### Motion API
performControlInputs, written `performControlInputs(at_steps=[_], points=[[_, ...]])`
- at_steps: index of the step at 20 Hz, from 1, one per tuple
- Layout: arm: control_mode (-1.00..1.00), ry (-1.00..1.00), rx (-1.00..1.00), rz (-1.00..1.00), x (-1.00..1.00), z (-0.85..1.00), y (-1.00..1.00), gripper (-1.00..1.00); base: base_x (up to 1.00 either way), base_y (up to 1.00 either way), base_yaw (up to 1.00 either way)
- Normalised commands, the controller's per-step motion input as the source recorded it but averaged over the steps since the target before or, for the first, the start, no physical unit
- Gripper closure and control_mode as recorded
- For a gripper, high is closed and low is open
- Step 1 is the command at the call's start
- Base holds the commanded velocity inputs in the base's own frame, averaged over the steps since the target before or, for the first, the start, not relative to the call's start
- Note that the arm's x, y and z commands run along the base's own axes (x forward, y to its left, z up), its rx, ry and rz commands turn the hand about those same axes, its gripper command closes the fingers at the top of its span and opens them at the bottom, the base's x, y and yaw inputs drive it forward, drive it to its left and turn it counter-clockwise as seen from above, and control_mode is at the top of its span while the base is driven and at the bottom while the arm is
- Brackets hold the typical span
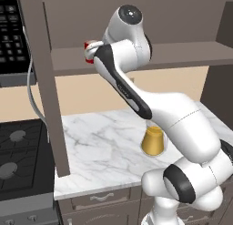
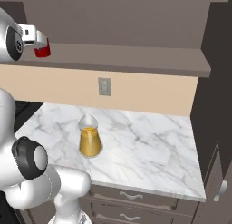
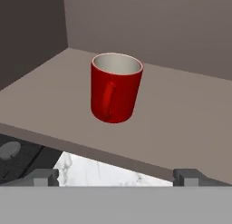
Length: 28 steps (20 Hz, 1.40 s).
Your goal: There is a tray on the dining counter. Grab the cup, mug, and pitcher and place them on the tray. The pitcher may be placed next to the tray if it cannot fit the tray.
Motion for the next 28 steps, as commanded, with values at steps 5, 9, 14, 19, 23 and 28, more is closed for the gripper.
performControlInputs(at_steps=[5,9,14,19,23,28], points=[[-1.0,-0.03,-0.07,0.0,0.11,0.0,0.0,-1.0,0.0,0.0,0.0],[-1.0,-0.01,-0.01,0.0,0.13,-0.02,0.0,-1.0,0.0,0.0,0.0],[-1.0,-0.02,0.0,0.0,0.12,-0.09,0.0,-1.0,0.0,0.0,0.0],[-1.0,-0.04,0.0,0.0,0.06,-0.09,0.0,-1.0,0.0,0.0,0.0],[-1.0,-0.05,0.0,0.0,0.02,-0.06,0.09,-1.0,0.0,0.0,0.0],[-1.0,-0.06,0.0,0.0,0.09,-0.05,0.11,-1.0,0.0,0.0,0.0]])
